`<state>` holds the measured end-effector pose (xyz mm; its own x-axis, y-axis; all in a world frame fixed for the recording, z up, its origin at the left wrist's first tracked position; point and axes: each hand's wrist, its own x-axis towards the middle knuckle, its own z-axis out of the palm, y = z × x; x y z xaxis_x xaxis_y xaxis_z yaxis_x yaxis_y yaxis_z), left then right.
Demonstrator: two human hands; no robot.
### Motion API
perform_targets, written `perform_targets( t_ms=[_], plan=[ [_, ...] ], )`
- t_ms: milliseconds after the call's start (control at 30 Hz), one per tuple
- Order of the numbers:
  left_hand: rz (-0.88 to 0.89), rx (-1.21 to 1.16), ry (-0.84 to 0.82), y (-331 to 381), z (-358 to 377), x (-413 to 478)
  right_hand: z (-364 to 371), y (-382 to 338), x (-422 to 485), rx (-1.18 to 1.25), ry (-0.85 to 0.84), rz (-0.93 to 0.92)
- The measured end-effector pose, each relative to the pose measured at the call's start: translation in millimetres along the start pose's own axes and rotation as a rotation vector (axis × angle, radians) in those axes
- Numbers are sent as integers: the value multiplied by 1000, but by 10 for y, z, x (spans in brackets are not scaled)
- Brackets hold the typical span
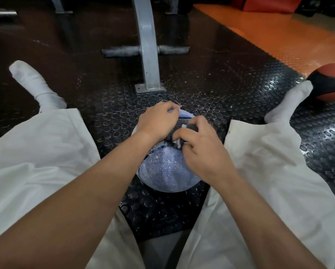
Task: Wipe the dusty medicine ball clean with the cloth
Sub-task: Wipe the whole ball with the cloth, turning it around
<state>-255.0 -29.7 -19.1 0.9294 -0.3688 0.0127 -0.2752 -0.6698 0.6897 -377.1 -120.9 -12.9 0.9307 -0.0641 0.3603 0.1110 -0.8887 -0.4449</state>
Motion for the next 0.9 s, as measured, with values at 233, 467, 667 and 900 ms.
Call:
perform_targets(
  t_ms=[233,467,667,900],
  plan=[
    [29,-33,3,-36,-15,-30,-92,13,-59,-168,-62,176],
    [17,38,23,-12,0,41,-78,-69,36,-135,-48,115],
    [10,-76,-67,-87,-102,131,-36,-118,182,-151,-88,105],
    [12,-38,-39,-42,-18,126,-157,125,161,-83,-60,275]
  ],
)
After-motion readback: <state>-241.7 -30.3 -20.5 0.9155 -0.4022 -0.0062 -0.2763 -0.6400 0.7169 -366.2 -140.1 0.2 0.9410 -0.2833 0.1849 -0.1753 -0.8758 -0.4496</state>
